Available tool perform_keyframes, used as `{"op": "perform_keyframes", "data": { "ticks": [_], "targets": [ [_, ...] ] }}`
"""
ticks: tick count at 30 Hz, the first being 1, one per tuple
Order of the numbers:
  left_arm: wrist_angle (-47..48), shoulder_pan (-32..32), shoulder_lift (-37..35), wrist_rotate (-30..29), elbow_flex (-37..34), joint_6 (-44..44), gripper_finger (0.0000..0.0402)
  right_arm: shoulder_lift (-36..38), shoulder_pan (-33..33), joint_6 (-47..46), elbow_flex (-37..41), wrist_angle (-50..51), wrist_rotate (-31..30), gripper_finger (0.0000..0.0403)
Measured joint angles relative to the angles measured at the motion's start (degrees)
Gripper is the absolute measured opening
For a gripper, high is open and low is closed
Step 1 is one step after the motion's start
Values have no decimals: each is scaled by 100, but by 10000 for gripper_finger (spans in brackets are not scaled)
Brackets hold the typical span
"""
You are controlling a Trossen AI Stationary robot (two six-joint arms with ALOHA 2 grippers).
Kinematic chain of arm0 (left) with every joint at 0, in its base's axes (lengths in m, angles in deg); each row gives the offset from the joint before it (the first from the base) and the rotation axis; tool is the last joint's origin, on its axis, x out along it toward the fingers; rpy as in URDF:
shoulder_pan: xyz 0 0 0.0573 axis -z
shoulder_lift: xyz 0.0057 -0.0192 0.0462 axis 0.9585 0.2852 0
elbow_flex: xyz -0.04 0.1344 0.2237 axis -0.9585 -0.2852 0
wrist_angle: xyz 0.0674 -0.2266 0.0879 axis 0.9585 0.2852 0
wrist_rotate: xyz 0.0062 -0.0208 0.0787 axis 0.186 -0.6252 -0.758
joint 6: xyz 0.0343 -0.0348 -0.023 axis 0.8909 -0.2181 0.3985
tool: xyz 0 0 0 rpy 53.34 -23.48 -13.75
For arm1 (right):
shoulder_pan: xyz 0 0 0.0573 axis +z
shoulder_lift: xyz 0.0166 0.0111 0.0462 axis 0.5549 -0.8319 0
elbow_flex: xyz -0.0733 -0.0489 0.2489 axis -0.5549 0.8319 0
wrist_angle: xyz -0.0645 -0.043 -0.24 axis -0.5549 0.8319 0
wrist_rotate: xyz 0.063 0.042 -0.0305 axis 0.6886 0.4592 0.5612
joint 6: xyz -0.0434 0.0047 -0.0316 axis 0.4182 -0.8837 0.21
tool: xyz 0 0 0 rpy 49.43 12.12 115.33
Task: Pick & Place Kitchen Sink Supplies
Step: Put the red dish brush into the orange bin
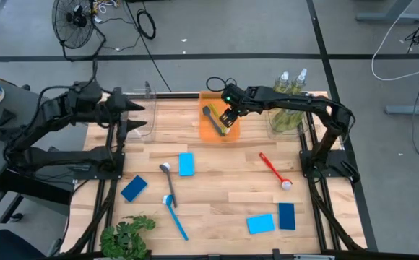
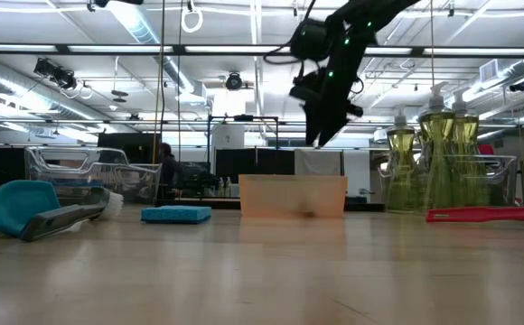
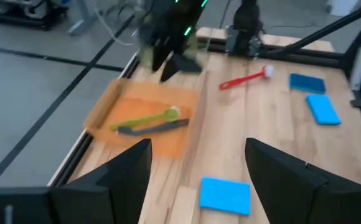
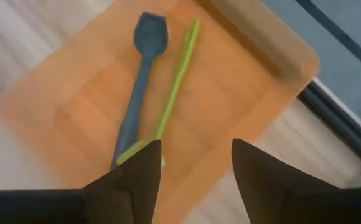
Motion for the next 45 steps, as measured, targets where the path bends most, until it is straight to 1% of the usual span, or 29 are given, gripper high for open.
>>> {"op": "perform_keyframes", "data": {
  "ticks": [2,4,7,10,14,19,31,36,40,45],
  "targets": [
    [-11,0,-249,-19,-185,-86,263,240,56,67,0,236,62,196],
    [-6,0,-479,-77,-321,-138,263,508,124,138,0,447,281,196],
    [6,0,-730,-261,-421,-264,263,893,309,110,0,845,441,196],
    [-12,0,-903,-395,-422,-414,263,1225,556,-34,0,1330,431,196],
    [-19,0,-1036,-406,-422,-582,263,1585,956,-412,0,1920,289,196],
    [-17,0,-1059,-407,-422,-671,263,1910,1547,-818,0,2309,227,196],
    [-19,0,-1048,-407,-422,-700,263,2024,2865,-1878,0,3378,290,196],
    [-19,0,-1048,-407,-422,-702,263,2024,3529,-2715,0,3720,287,196],
    [-18,0,-1048,-407,-422,-702,263,2024,4066,-3437,0,3796,272,196],
    [-19,0,-1045,-407,-422,-702,263,1992,4623,-4383,1,3955,106,196]
  ]
}}
